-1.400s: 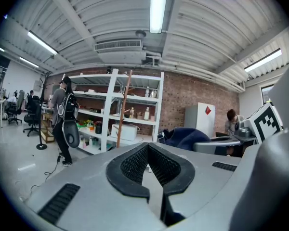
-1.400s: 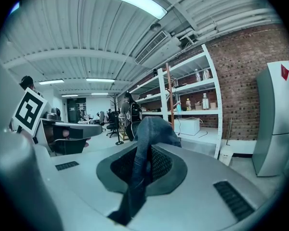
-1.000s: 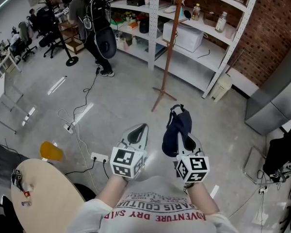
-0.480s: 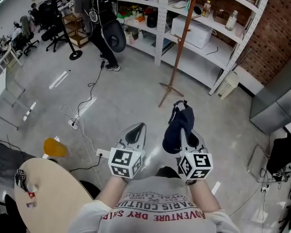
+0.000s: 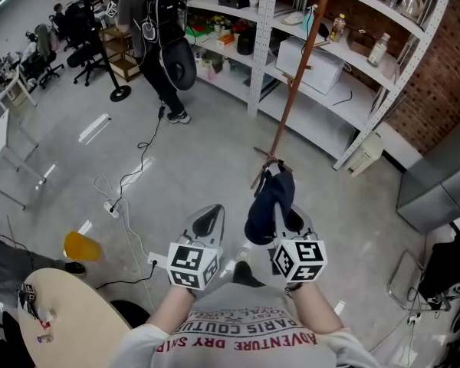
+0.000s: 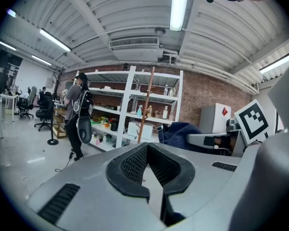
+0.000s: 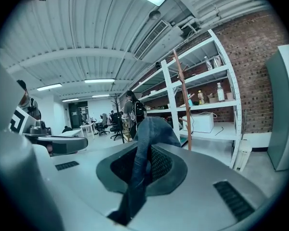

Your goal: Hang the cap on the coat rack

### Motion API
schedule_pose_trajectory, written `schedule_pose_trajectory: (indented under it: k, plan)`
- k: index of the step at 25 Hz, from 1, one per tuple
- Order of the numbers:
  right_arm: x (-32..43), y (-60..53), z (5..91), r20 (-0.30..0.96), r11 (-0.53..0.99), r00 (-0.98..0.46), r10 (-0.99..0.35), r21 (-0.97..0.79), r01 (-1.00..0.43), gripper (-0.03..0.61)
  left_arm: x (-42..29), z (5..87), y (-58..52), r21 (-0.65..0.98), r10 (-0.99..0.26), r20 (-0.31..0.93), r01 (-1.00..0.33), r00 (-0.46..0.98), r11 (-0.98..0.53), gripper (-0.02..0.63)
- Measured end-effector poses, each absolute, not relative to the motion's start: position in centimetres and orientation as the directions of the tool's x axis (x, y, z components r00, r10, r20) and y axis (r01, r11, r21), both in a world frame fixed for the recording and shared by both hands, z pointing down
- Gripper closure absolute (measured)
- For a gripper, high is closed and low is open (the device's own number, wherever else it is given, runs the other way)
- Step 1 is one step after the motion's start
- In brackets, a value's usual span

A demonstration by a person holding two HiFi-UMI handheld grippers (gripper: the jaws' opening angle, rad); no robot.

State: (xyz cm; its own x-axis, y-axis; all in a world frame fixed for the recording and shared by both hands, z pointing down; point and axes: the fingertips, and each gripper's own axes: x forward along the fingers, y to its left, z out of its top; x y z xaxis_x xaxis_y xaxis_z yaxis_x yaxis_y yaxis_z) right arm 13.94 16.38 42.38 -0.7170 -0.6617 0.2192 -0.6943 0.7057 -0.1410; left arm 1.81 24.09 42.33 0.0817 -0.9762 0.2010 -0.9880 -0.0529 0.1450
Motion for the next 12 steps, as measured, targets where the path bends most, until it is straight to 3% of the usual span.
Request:
schedule_pose_trajectory:
  k: [12]
  plan:
    - [10.2,-2.1,41.6,0.193,0.697,-0.708,-0.680,-0.131,-0.705,0.552,-3.0,41.1,5.6,0.113,-0.982,0.168,-0.992,0.080,-0.062,0.607]
